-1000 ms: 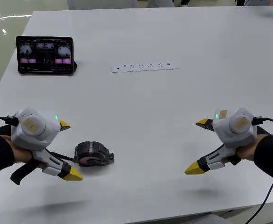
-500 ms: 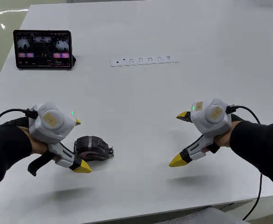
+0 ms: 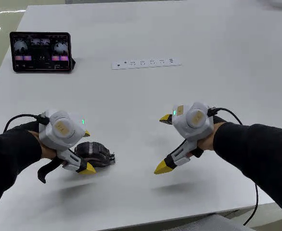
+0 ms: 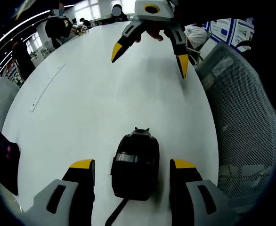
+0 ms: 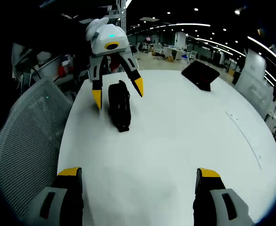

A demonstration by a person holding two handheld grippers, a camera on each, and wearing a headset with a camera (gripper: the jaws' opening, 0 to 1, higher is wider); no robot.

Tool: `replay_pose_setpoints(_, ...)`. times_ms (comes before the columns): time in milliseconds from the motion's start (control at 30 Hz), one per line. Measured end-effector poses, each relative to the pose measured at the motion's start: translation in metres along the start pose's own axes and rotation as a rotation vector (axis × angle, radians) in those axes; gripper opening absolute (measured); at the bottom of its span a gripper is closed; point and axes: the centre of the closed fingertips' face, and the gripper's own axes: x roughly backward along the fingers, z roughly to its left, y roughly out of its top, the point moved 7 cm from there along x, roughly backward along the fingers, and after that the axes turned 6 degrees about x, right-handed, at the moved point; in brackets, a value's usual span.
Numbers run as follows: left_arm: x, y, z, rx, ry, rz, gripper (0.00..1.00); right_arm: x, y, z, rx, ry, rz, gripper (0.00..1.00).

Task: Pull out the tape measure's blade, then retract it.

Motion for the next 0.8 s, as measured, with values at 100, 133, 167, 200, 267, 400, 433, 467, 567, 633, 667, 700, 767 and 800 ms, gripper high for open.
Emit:
replay_pose_setpoints(100,-0.003,-0.001,-0.002,-0.012,-0.003,0.017,0.57,-0.009,0.008,0.002,0.013,0.015,0.001,0.99)
replay_pose_setpoints(133,-0.004,-0.001,-0.002,-0.009,-0.004,0.021,0.56,-0.011,0.009,0.002,0.015,0.019,0.001,0.99)
replay_pose_setpoints(167,-0.004,-0.001,-0.001,-0.007,-0.004,0.025,0.55,-0.015,0.011,0.002,0.019,0.023,0.003,0.99)
replay_pose_setpoints(200,-0.005,-0.002,-0.001,-0.009,-0.002,0.030,0.54,-0.017,0.013,0.002,0.020,0.025,0.003,0.99)
replay_pose_setpoints(267,-0.005,-0.001,-0.001,-0.006,0.001,0.031,0.53,-0.022,0.017,0.002,0.017,0.027,-0.003,0.99)
replay_pose_setpoints(400,-0.005,0.001,-0.001,0.004,-0.011,0.028,0.45,-0.034,0.020,0.004,0.016,0.042,-0.004,0.99)
replay_pose_setpoints(433,-0.006,0.003,0.002,-0.018,-0.005,0.020,0.41,-0.038,0.020,0.003,0.018,0.046,0.006,0.99)
replay_pose_setpoints(467,-0.007,0.003,0.002,-0.025,-0.003,0.024,0.34,-0.040,0.020,0.003,0.017,0.048,0.018,0.99)
replay_pose_setpoints(567,-0.008,0.002,0.003,-0.028,-0.009,0.037,0.34,-0.045,0.023,0.004,0.014,0.059,0.026,0.99)
replay_pose_setpoints(633,-0.007,0.001,0.004,-0.020,-0.024,0.030,0.34,-0.050,0.025,0.005,0.016,0.065,0.027,0.99)
replay_pose_setpoints(667,-0.008,0.001,0.005,-0.011,-0.026,0.026,0.34,-0.051,0.025,0.005,0.021,0.063,0.032,0.99)
replay_pose_setpoints(700,-0.008,0.001,0.005,-0.003,-0.031,0.022,0.34,-0.052,0.026,0.005,0.022,0.062,0.033,0.99)
replay_pose_setpoints(767,-0.010,0.001,0.005,-0.013,-0.032,0.020,0.34,-0.053,0.028,0.005,0.015,0.058,0.033,0.99)
replay_pose_setpoints(800,-0.011,0.001,0.005,-0.023,-0.036,0.022,0.34,-0.053,0.028,0.006,0.009,0.056,0.035,0.99)
